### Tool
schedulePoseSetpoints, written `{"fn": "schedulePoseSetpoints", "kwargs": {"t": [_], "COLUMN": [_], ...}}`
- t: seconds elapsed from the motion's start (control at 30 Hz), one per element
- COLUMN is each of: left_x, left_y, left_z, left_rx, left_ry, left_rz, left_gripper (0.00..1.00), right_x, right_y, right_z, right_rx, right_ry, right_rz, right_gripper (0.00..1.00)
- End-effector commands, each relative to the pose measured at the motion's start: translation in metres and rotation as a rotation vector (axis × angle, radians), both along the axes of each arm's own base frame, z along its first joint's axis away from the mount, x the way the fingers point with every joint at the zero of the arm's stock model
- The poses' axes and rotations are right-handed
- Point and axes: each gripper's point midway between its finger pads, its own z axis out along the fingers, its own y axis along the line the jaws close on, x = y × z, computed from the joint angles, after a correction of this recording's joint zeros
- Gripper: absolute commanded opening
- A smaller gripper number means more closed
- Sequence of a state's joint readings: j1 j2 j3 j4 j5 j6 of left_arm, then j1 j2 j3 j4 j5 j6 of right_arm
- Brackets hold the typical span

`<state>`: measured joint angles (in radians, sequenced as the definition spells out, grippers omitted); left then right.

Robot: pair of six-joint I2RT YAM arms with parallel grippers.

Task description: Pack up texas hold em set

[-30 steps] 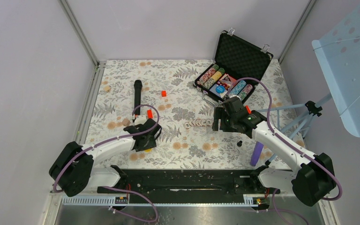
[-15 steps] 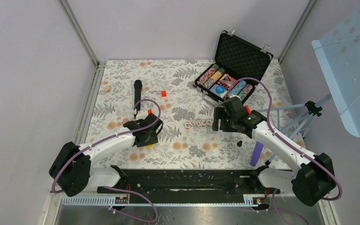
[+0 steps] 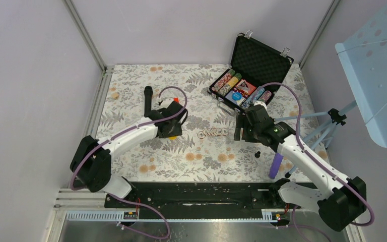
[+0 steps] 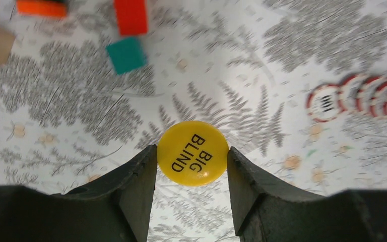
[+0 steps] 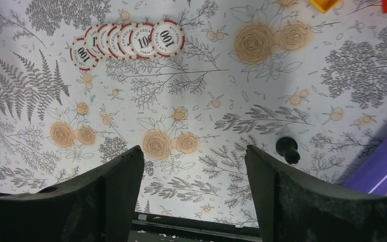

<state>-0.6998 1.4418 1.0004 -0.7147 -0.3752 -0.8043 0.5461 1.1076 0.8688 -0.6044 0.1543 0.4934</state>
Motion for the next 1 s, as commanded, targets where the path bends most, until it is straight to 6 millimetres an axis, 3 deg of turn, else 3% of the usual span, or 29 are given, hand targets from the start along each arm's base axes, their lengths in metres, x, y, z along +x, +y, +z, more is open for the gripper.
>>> {"fn": "schedulePoseSetpoints", "kwargs": {"t": [0.0,0.27,0.57,0.97], "left_x": [0.035,0.092,0.153,0.207], "left_y": [-0.034,-0.09,-0.16,-0.246], "left_z": [0.027,0.044,0.052,0.068], "left_rx": [-0.025,-0.028,-0.099,-0.322], "left_ry": [-0.059,-0.088,-0.134,-0.227], "left_rz": [-0.092,-0.21,-0.325,-0.418], "left_gripper": [0.42,0.41,0.41,0.4], "right_x": [0.002,-0.014,-0.027,-0.033], "right_y": [-0.02,-0.039,-0.05,-0.055], "right_z": [0.029,0.047,0.048,0.044], "right_rx": [-0.015,0.003,-0.009,-0.022], "right_ry": [-0.073,-0.108,-0.099,-0.083], "right_rz": [-0.056,-0.086,-0.104,-0.115], "right_gripper": [0.81,0.81,0.81,0.82]}}
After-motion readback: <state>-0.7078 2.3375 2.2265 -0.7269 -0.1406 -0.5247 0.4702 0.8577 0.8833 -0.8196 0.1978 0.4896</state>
